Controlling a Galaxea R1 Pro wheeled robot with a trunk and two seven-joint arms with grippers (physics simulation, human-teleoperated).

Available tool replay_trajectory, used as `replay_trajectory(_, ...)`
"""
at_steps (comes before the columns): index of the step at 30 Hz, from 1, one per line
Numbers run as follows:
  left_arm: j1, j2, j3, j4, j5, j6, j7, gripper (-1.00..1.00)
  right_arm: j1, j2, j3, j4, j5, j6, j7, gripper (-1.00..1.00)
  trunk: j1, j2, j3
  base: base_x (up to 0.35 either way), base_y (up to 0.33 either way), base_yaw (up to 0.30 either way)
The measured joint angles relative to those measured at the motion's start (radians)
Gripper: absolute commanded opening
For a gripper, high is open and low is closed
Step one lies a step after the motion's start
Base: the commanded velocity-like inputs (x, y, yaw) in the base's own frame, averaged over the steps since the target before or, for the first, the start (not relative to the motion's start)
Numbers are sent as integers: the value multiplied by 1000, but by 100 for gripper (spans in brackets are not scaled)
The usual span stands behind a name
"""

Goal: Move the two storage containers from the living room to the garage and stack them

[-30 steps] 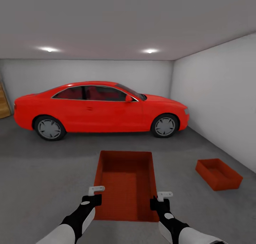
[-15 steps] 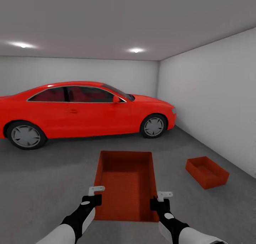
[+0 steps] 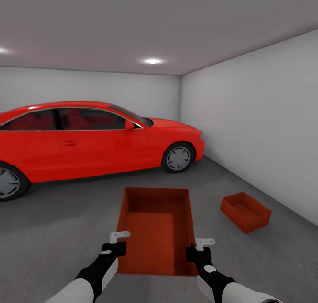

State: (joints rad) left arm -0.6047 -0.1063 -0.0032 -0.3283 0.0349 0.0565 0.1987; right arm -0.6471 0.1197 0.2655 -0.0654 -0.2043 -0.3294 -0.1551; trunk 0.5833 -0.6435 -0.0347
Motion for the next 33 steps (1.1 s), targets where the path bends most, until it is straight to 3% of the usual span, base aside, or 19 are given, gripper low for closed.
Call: replay_trajectory(33, 0, 1, -1, -3, 1, 0, 0, -100, 0, 0, 2, -2, -3, -1, 0, -100, 0, 0, 7, 317, 182, -257)
